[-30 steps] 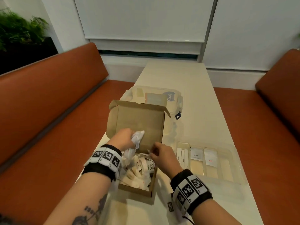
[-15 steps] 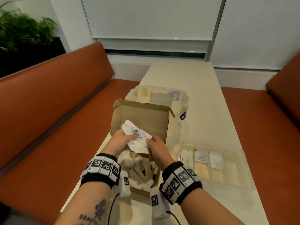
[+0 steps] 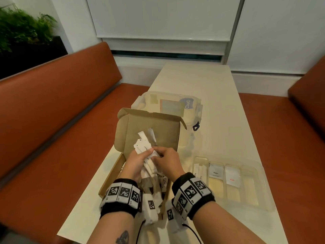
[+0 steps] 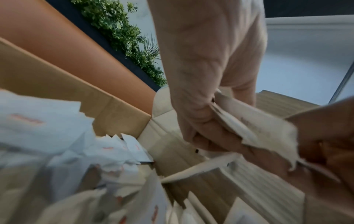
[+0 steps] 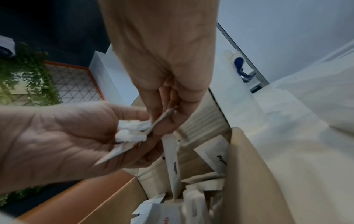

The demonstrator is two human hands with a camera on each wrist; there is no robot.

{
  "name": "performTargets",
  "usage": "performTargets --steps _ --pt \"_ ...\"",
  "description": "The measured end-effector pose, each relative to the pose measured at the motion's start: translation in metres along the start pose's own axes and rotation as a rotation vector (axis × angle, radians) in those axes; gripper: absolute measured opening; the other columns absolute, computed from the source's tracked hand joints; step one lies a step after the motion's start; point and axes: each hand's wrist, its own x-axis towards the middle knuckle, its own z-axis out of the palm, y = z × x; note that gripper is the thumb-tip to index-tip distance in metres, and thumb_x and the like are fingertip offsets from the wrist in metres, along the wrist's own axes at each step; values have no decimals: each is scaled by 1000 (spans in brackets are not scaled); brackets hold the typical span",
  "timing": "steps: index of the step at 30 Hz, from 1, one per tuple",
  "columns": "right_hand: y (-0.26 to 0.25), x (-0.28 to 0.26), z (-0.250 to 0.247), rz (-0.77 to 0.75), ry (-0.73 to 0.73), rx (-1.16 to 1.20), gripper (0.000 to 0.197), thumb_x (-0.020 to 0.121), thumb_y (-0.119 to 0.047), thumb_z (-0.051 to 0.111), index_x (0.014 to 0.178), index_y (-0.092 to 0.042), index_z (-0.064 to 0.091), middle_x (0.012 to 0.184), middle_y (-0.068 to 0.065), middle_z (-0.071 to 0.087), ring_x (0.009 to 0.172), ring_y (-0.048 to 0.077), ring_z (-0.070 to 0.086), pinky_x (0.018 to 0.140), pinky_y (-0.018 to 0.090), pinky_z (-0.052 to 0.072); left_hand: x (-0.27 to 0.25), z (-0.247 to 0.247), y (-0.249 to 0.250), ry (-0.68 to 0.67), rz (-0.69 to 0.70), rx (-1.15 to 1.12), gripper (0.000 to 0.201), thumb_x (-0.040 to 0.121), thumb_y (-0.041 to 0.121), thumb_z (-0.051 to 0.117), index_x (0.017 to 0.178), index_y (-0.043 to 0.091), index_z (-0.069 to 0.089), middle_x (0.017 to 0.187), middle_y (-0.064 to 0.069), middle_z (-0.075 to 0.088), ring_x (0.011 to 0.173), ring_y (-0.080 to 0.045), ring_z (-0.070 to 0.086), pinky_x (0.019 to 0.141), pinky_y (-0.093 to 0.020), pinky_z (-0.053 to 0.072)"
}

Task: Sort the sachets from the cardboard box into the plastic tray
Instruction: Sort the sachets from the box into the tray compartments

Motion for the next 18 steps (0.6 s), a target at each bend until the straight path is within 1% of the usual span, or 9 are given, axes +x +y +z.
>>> performTargets --steps 4,8,9,11,13,14,15,16,18 --pt "2 0 -2 29 1 -19 41 82 -2 65 121 -14 63 92 -8 63 79 2 55 60 -1 37 -1 -6 -8 63 45 -5 27 91 0 54 117 1 60 104 -20 69 86 -30 68 70 -38 55" --pt "4 0 -3 76 23 -10 39 83 -8 68 120 -12 60 108 3 64 90 10 58 73 15 47 -1 -11 -12 112 47 -75 31 92 -2 52 122 -2 56 112 -22 65 93 -34 66 78 -42 54" --pt "3 -1 -3 93 18 29 35 85 -12 67 119 -11 61 109 4 64 87 11 60 72 19 52 -1 -11 -12 116 49 -94 31 92 -2 52 123 -1 56 113 -22 65 94 -34 65 78 -42 54" --pt "0 -5 -3 151 -24 140 25 90 -19 63 112 -9 62 101 5 64 71 12 64 65 29 59 -1 -11 -10 122 59 -139 30 93 -1 51 123 0 56 115 -21 64 94 -32 65 78 -42 53" --pt "-1 -10 -4 180 -63 189 19 92 -21 59 102 -5 64 82 7 64 53 14 63 66 43 57 -1 -10 -8 126 66 -198 29 94 1 49 122 1 56 117 -21 63 95 -32 64 81 -44 52" --pt "-1 -11 -4 177 -66 194 18 92 -17 59 98 -2 65 75 8 63 49 14 62 68 47 56 -1 -9 -8 131 63 -225 29 95 2 49 123 1 55 118 -21 62 95 -33 64 82 -44 52" --pt "-1 -11 -3 163 -53 193 16 91 -13 58 96 1 66 71 9 63 47 13 62 68 48 55 -1 -8 -9 137 57 -243 30 96 4 48 125 1 54 119 -21 62 96 -34 63 81 -44 51" --pt "-1 -11 -2 143 -26 188 15 90 -9 58 94 1 68 69 9 63 46 11 62 67 44 55 -2 -6 -9 141 50 -251 31 96 5 48 127 1 53 120 -21 61 98 -35 62 80 -44 51" --pt "-2 -11 1 97 37 154 14 89 -5 58 89 1 71 68 6 64 44 7 61 60 31 53 -3 -2 -12 137 27 -244 32 97 9 47 128 1 52 122 -23 60 104 -36 60 79 -43 50"
